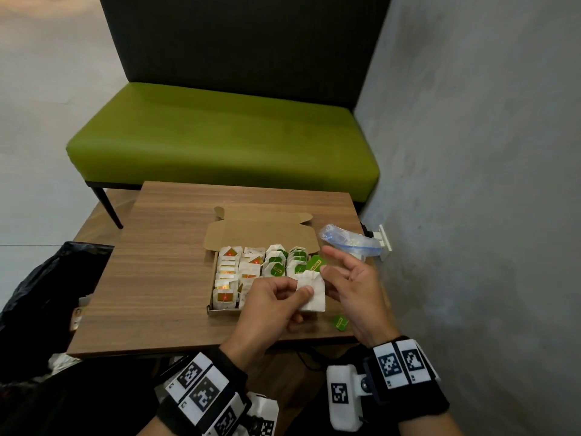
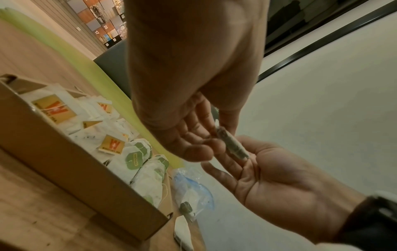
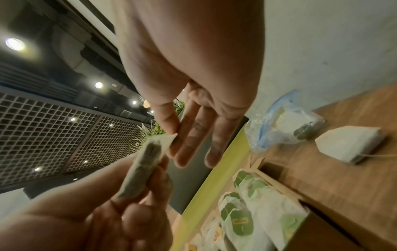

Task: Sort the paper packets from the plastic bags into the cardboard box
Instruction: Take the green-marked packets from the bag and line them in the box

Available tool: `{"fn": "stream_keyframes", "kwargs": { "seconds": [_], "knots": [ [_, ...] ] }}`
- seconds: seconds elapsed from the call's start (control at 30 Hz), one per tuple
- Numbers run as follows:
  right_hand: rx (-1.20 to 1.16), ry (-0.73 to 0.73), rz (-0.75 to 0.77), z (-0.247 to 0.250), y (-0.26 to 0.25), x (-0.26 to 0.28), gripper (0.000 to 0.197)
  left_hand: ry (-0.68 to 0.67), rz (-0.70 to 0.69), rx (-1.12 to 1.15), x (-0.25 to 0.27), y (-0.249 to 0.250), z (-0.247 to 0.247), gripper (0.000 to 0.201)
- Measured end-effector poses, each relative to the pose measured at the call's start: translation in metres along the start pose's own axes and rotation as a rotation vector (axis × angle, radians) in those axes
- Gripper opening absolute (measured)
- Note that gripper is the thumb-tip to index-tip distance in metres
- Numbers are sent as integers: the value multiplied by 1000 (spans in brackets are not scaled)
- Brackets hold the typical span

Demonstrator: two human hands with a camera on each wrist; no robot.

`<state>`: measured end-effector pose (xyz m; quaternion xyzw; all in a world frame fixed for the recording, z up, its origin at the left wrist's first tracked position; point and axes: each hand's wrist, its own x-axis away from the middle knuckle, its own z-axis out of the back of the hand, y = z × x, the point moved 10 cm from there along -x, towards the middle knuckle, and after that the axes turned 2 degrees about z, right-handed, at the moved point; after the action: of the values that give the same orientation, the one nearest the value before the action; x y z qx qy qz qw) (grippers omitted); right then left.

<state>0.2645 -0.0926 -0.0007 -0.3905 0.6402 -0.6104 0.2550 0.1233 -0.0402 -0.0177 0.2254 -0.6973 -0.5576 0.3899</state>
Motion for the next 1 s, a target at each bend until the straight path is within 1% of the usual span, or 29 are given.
{"fn": "stream_keyframes", "kwargs": {
  "seconds": [0.1, 0.17, 0.27, 0.33, 0.47, 0.57, 0.67, 0.73, 0.8, 0.87, 0.97, 1.0],
  "knots": [
    [-29, 38, -24, 2, 3, 0, 21, 22, -1, -29, -1, -1, 1, 19],
    [-52, 39, -50, 1, 7, -1, 19, 25, 6, -46, -2, -1, 1, 20],
    [-94, -23, -66, -7, 8, 0, 15, 25, 21, -113, -5, -3, -1, 29],
    [-81, -83, -44, -13, 6, 2, 15, 33, 35, -133, -6, -5, -1, 30],
    [-13, -174, -19, -18, 4, 7, 19, 10, 81, -51, -5, -9, -2, 21],
    [45, -166, -32, -12, 8, 6, 22, -45, 114, 38, -4, -13, -4, 19],
    [150, -140, 16, -6, 7, 3, 23, -93, 147, 105, -1, -15, -5, 12],
    [209, -162, 50, -9, 7, 2, 24, -98, 163, 122, 0, -18, -3, 12],
    [265, -191, 82, -12, 5, 3, 28, -94, 154, 100, 0, -18, -1, 15],
    [283, -201, 107, -13, 2, 3, 28, -90, 117, 46, -1, -17, 0, 15],
    [232, -229, 84, -12, -2, 2, 26, -83, 19, -35, -2, -12, 4, 13],
    [269, -250, 73, -14, -2, 1, 27, -84, -17, -71, -1, -10, 5, 13]
  ]
}}
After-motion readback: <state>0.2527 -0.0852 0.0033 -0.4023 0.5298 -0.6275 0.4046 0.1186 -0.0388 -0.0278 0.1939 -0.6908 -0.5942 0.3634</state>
